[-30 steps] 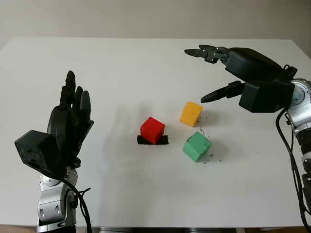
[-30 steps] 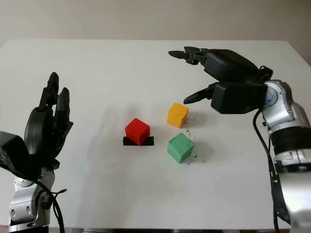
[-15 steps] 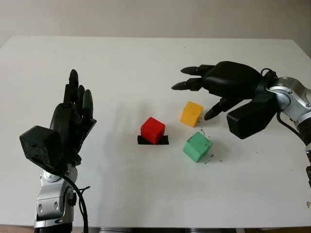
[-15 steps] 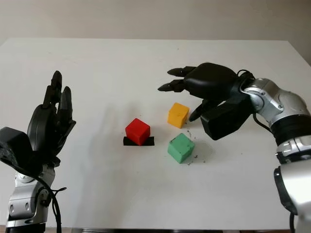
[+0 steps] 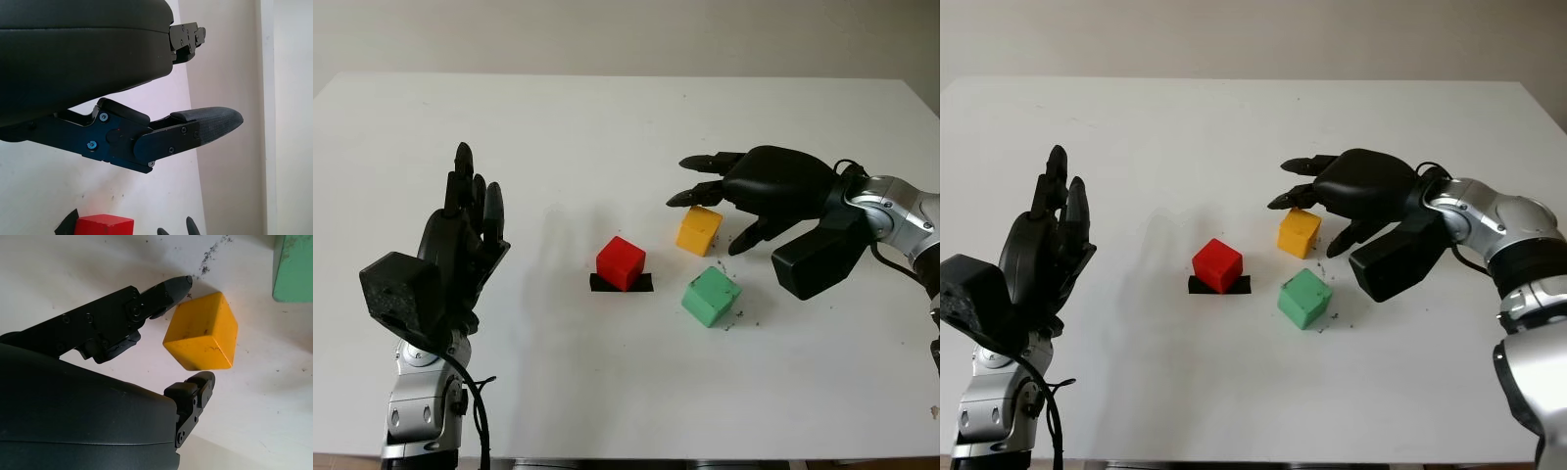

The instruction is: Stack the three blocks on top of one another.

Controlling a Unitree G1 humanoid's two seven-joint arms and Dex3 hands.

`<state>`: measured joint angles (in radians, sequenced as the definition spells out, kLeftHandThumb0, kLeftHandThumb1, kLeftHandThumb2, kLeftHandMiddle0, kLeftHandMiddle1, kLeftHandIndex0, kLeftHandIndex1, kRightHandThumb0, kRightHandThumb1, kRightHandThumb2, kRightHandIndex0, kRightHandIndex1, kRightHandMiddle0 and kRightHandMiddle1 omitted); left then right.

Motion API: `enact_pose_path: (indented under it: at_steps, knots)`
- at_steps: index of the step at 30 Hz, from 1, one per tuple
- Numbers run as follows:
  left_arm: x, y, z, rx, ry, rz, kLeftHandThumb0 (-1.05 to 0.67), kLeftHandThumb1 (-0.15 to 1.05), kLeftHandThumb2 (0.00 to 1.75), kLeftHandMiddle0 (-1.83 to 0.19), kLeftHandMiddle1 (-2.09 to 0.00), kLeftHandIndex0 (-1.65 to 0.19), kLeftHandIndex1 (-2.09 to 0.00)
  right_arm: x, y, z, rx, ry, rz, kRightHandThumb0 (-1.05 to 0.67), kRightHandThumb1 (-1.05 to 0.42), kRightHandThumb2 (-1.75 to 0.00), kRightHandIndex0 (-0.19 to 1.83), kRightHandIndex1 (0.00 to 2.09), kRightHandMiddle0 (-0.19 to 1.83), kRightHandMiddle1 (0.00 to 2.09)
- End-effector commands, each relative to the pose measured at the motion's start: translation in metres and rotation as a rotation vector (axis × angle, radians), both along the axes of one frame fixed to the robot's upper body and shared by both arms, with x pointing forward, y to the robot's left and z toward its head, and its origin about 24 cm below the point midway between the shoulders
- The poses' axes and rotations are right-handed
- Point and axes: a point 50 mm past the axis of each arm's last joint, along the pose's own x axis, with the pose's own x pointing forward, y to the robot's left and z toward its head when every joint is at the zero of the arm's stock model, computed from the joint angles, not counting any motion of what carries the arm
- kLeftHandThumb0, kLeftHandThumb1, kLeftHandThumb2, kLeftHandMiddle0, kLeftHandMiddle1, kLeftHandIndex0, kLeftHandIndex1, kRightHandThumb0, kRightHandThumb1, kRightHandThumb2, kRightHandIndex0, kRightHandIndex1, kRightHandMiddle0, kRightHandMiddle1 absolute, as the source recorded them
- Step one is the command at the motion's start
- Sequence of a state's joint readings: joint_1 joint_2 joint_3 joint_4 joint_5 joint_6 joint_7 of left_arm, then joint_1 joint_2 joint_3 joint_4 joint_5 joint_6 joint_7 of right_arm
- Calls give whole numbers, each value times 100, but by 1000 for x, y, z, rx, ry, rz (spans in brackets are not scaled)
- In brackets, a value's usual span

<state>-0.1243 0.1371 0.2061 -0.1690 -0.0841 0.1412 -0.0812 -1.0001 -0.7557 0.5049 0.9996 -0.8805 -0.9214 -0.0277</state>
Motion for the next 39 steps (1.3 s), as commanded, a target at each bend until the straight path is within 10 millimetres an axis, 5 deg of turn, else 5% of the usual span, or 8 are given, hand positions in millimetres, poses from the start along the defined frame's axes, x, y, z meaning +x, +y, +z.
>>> enact_pose_path:
  at_steps: [1,11,12,15,19,29,39]
  knots:
    - [-2,0,3,17,-11,-2,-74,105,64,15,-5,17,-4,2,5,1,13,-15,15,-44,-89,-7,15,6,48,15]
    - [-4,-1,2,38,-12,3,-70,105,65,16,-5,17,-4,5,10,-7,20,-16,15,-42,-98,-7,14,6,60,24]
    - [-4,-1,2,41,-12,3,-70,105,66,16,-5,18,-4,5,11,-6,35,-24,20,-42,-100,-7,14,6,59,34]
    - [-4,-1,1,62,-3,-2,-68,105,67,16,-5,17,-5,5,12,-5,59,-43,29,-39,-104,-6,18,6,38,107]
    - [-2,-2,1,93,-2,-4,-67,105,69,15,-6,17,-5,5,12,-1,62,-56,35,-40,-103,-5,20,6,33,137]
    - [-1,-4,0,115,-4,1,-66,105,69,15,-5,16,-5,8,10,15,92,-104,27,-40,-98,-4,23,7,34,140]
    - [0,-7,0,102,-12,-4,-65,105,69,16,-5,16,-5,13,38,63,106,-165,103,-36,-90,-5,33,7,55,109]
